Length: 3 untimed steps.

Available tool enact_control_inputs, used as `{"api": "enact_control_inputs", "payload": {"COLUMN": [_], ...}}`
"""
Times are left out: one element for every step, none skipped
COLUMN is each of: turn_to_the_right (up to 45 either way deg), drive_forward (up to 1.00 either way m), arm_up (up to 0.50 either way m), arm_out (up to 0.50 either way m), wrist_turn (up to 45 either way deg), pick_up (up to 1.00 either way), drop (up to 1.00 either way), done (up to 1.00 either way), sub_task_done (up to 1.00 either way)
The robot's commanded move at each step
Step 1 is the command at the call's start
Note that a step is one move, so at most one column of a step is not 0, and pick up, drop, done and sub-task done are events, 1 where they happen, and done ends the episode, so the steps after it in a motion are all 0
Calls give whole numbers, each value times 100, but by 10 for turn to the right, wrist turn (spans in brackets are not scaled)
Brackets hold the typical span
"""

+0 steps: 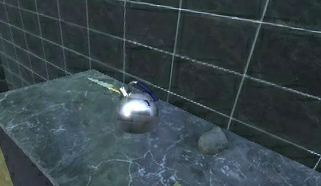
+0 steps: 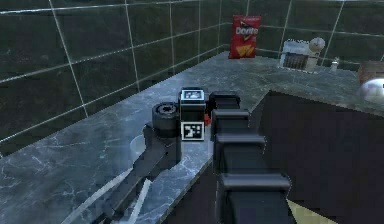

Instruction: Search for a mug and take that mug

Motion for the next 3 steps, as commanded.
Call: {"api": "enact_control_inputs", "payload": {"turn_to_the_right": [0, 0, 0], "drive_forward": [0, 0, 0], "arm_up": [0, 0, 0], "arm_out": [0, 0, 0], "wrist_turn": [450, 450, 150], "pick_up": [0, 0, 0], "drop": [0, 0, 0], "done": [0, 0, 0], "sub_task_done": [0, 0, 0]}}
